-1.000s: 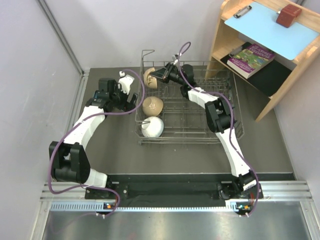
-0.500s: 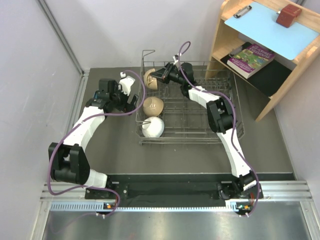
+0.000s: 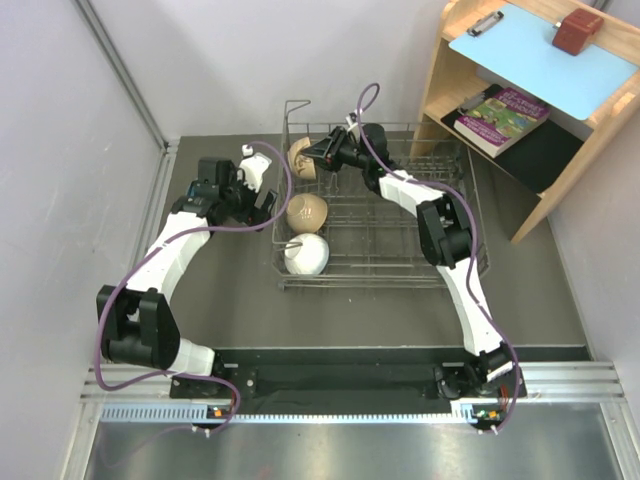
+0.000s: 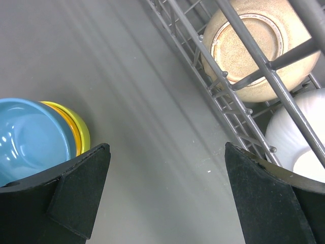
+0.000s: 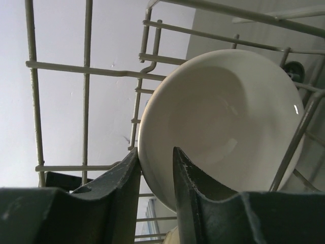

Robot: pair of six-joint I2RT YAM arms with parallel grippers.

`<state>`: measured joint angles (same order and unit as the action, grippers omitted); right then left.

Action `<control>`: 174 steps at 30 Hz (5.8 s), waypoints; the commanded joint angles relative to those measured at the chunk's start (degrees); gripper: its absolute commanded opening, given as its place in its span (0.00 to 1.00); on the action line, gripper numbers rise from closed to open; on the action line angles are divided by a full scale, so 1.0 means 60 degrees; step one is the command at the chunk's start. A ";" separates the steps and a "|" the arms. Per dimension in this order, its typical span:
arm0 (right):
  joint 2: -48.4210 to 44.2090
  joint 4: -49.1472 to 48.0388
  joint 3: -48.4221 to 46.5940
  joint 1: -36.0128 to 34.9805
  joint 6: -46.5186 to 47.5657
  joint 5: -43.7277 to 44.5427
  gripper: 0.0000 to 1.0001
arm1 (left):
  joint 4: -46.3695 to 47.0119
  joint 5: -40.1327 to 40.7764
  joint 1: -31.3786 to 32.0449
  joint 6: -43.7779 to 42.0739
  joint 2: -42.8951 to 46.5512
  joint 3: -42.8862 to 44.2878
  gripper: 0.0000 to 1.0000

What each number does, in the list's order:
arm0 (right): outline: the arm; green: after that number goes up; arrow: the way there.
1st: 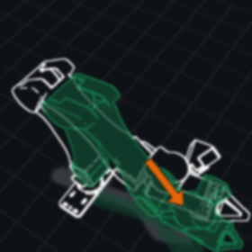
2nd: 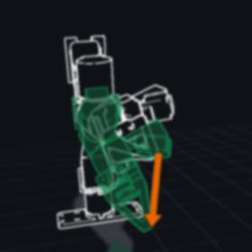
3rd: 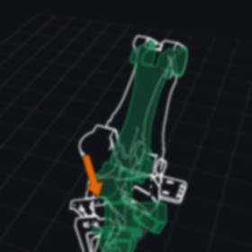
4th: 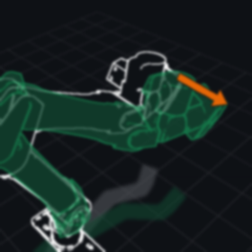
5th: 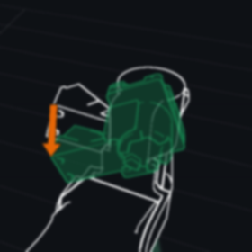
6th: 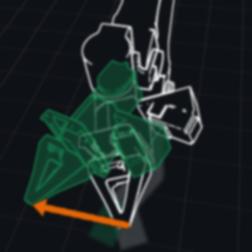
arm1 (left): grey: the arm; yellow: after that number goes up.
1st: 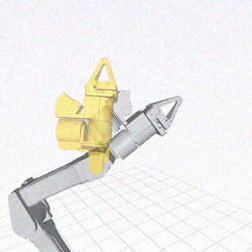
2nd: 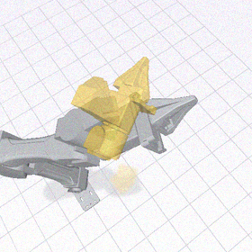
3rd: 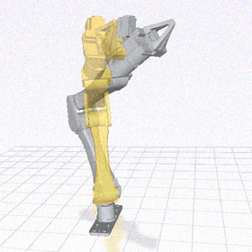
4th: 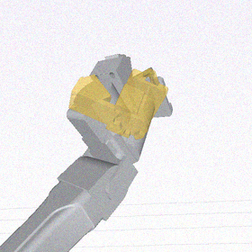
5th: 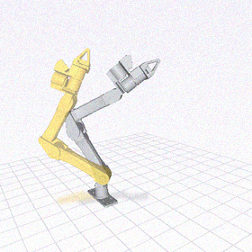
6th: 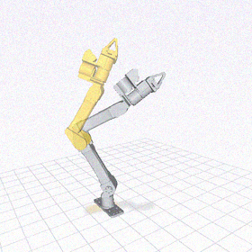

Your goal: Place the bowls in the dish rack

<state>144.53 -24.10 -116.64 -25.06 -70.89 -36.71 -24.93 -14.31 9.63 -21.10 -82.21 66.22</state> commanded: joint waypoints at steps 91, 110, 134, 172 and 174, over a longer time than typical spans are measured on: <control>-1.1520 0.8367 0.6549 0.0309 1.2826 0.1358 0.59 | 0.2601 0.2296 -0.2791 -0.0365 -0.1941 0.0741 0.99; -1.1256 0.8294 0.6608 0.0324 1.2841 0.1533 0.59 | 0.2807 0.1960 -0.3494 -0.0189 -0.3406 0.1723 0.82; -1.1154 0.8352 0.6403 0.0339 1.2826 0.1753 0.59 | 0.2661 0.1652 -0.3611 -0.0101 -0.3305 0.1752 0.13; -1.1241 0.8279 0.6446 0.0339 1.3075 0.1489 0.61 | 0.2089 0.0758 -0.3787 0.0089 -0.2469 0.1356 0.00; -1.1241 0.8250 0.6490 0.0324 1.3061 0.1489 0.61 | 0.1958 0.0773 -0.3773 0.0075 -0.2703 0.1488 0.00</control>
<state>78.94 27.53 -77.34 -23.09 6.48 -26.89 -16.45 -8.19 -12.73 -21.74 -97.08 74.13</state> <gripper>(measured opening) 0.604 0.056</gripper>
